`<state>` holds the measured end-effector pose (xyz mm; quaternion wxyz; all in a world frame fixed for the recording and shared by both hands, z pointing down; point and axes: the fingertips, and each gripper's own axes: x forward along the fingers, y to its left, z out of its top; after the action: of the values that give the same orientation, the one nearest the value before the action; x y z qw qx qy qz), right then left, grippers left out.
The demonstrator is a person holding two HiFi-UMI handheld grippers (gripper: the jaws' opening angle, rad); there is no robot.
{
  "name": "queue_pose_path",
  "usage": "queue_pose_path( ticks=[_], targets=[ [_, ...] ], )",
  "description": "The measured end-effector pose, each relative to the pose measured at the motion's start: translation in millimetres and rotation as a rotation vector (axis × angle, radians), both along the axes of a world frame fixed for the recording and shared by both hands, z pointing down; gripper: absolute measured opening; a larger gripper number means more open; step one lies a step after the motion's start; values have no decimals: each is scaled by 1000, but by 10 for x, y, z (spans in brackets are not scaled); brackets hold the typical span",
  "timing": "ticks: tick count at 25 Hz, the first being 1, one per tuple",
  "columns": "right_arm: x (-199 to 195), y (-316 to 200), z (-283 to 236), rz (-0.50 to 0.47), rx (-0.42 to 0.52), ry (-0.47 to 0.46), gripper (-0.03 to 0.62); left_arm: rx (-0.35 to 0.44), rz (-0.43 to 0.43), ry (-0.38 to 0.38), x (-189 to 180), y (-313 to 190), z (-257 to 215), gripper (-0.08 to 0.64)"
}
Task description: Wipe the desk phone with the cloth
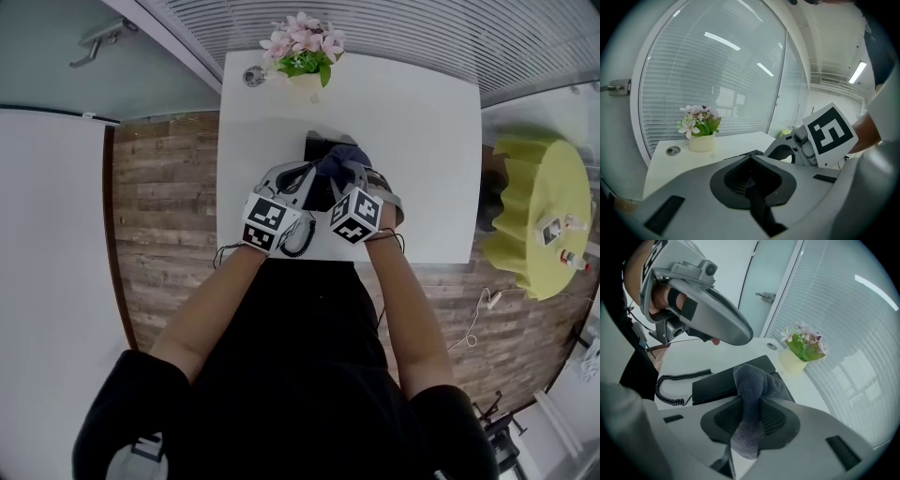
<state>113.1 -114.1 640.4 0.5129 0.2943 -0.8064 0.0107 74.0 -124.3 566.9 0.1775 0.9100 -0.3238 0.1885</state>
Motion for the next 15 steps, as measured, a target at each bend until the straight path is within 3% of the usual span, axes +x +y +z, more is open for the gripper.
queue_pose_path(
  ticks=[15],
  targets=[
    [-72, 292, 141, 19, -30, 14, 106, -25, 17, -19, -137, 266, 158, 9]
  ],
)
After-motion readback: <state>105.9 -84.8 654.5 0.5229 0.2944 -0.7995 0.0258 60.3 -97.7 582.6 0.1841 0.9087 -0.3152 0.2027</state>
